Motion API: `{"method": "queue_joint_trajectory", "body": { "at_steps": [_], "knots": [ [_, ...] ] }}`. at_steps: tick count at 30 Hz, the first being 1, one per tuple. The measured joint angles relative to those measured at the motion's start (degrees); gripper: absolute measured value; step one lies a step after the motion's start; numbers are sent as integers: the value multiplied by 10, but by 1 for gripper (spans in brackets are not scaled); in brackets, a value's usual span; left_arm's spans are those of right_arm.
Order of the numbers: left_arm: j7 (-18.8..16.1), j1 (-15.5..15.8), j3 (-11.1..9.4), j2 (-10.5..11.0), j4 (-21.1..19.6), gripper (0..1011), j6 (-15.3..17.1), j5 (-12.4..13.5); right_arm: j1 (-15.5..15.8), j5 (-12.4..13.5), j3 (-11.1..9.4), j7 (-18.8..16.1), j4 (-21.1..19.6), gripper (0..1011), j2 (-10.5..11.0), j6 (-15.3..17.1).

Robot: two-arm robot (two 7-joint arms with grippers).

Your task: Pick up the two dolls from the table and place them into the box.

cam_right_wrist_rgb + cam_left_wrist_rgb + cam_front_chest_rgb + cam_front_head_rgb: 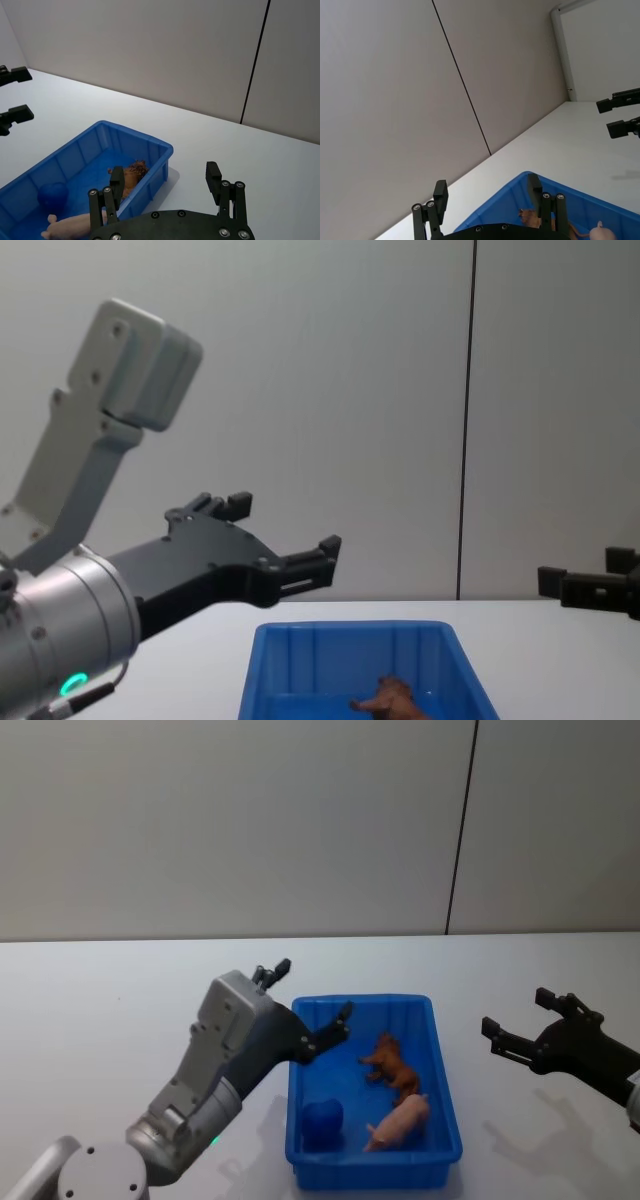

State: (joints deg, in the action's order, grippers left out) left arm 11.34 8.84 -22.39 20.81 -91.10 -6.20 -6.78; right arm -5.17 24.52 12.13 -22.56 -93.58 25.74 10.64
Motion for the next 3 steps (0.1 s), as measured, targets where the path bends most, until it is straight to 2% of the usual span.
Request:
{"method": "queue_joint_trajectory", "body": {
  "at_steps": [3],
  "knots": [
    [-5,-3,3,4,-4,1001,-7,0,0,0,0,0,0,1001,0,0]
  ]
}}
